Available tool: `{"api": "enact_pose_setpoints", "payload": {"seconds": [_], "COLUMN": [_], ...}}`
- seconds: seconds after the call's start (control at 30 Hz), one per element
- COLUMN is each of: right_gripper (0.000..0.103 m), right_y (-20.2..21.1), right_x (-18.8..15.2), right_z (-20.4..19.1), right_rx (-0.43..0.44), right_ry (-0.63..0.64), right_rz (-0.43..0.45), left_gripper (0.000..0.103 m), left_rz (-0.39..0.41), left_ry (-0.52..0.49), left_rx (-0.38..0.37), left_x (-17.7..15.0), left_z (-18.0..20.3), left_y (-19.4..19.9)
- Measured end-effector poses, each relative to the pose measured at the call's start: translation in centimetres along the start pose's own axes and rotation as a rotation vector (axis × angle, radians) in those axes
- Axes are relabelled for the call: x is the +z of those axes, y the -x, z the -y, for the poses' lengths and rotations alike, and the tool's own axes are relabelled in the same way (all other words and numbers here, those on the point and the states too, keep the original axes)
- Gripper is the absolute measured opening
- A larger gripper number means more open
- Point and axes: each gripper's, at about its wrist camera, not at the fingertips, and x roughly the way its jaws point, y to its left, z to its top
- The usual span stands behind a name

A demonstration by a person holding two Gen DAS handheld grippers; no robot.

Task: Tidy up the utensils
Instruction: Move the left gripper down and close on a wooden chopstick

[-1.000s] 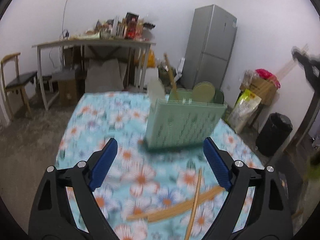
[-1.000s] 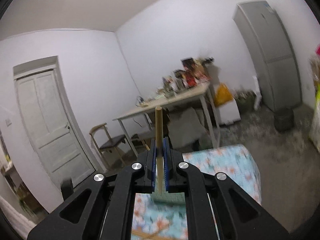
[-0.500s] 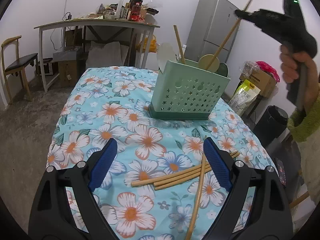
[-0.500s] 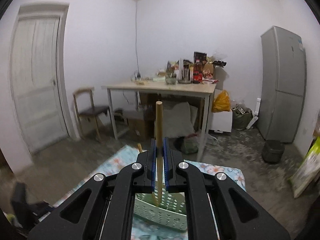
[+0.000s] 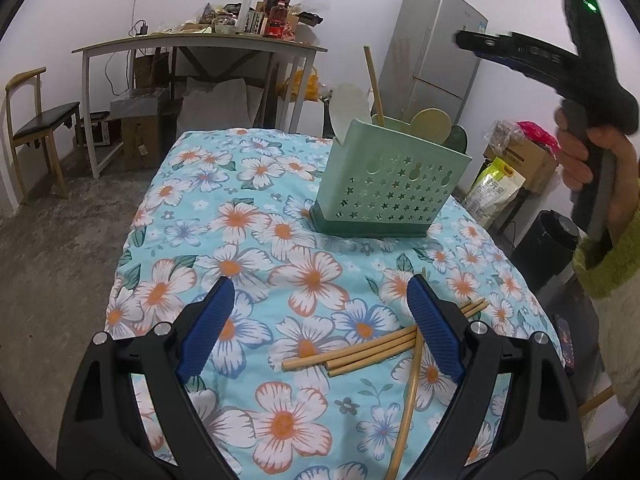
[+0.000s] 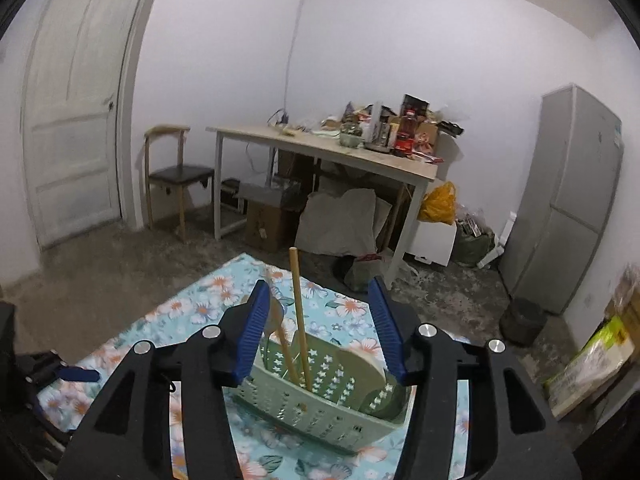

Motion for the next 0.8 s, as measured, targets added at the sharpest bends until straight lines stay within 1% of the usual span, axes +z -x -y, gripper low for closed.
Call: {"api": "enact_pose_setpoints", "payload": {"seconds": [0.1, 0.13, 0.2, 0.3, 0.33, 0.4, 0.47, 0.53, 0.6, 0.67, 0.77, 0.8], "right_gripper": [0.053, 0.053, 0.054, 0.055, 0.055, 0.055, 0.055, 0.055, 0.055, 0.055, 0.055, 0.055], "right_y": [2.3, 3.2, 4.2, 5.3, 5.4, 5.2, 4.9, 4.4, 3.8, 3.6, 3.6, 3.6], "right_x": [-1.4, -2.2, -3.9, -7.6, -9.2, -12.1, -15.0, -17.6, -20.7, -23.2, -25.6, -25.9], "right_z": [1.8, 2.5, 3.3, 4.5, 4.8, 5.1, 4.9, 4.5, 3.8, 3.0, 2.2, 2.2], "right_rx": [0.008, 0.024, 0.049, 0.079, 0.094, 0.109, 0.109, 0.121, 0.138, 0.137, 0.149, 0.152], "right_ry": [-0.105, -0.154, -0.22, -0.335, -0.391, -0.46, -0.516, -0.57, -0.635, -0.674, -0.713, -0.722], "right_rz": [0.024, 0.024, 0.011, -0.034, -0.068, -0.133, -0.198, -0.265, -0.339, -0.393, -0.426, -0.43], "left_gripper": [0.084, 0.084, 0.084, 0.084, 0.084, 0.084, 0.084, 0.084, 0.084, 0.084, 0.084, 0.084], "left_rz": [-0.003, -0.006, -0.017, -0.033, -0.037, -0.041, -0.048, -0.072, -0.111, -0.158, -0.244, -0.265], "left_ry": [-0.002, -0.006, -0.011, -0.022, -0.029, -0.044, -0.055, -0.06, -0.064, -0.072, -0.077, -0.075], "left_rx": [0.001, 0.001, -0.005, -0.017, -0.021, -0.028, -0.042, -0.065, -0.092, -0.119, -0.162, -0.171], "left_x": [0.0, 0.1, 0.2, 0.8, 1.0, 1.6, 1.9, 2.2, 2.4, 2.4, 2.4, 2.4], "left_z": [0.0, 0.0, 0.1, 0.5, 0.6, 1.2, 1.8, 2.3, 3.0, 3.7, 4.7, 4.9], "left_y": [0.0, -0.1, -0.3, -0.8, -0.9, -1.1, -1.4, -1.9, -2.7, -3.7, -5.8, -6.3]}}
